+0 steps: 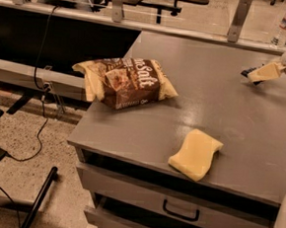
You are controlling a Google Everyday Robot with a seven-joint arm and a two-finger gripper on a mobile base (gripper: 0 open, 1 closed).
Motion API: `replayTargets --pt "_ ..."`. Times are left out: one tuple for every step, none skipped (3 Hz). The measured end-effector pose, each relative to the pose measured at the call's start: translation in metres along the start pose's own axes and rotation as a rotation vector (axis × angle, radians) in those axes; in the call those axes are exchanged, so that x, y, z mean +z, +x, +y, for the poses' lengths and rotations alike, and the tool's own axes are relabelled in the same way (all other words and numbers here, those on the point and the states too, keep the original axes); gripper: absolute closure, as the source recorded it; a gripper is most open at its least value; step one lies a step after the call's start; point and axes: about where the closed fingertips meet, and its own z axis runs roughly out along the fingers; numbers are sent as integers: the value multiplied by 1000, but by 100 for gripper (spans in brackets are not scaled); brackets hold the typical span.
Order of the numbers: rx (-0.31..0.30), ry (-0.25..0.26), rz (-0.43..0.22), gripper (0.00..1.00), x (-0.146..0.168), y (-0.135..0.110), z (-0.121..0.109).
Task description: Move rxbar blueberry near sponge
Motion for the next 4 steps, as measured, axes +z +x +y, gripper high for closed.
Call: replayTargets --pt "-24 -8 -53 100 -33 -8 5" --pt "-55 -62 -77 100 -67 -3 33" --pt "-86 -110 -81 100 -84 0 70" --pt "-119 -172 -80 100 -98 2 125"
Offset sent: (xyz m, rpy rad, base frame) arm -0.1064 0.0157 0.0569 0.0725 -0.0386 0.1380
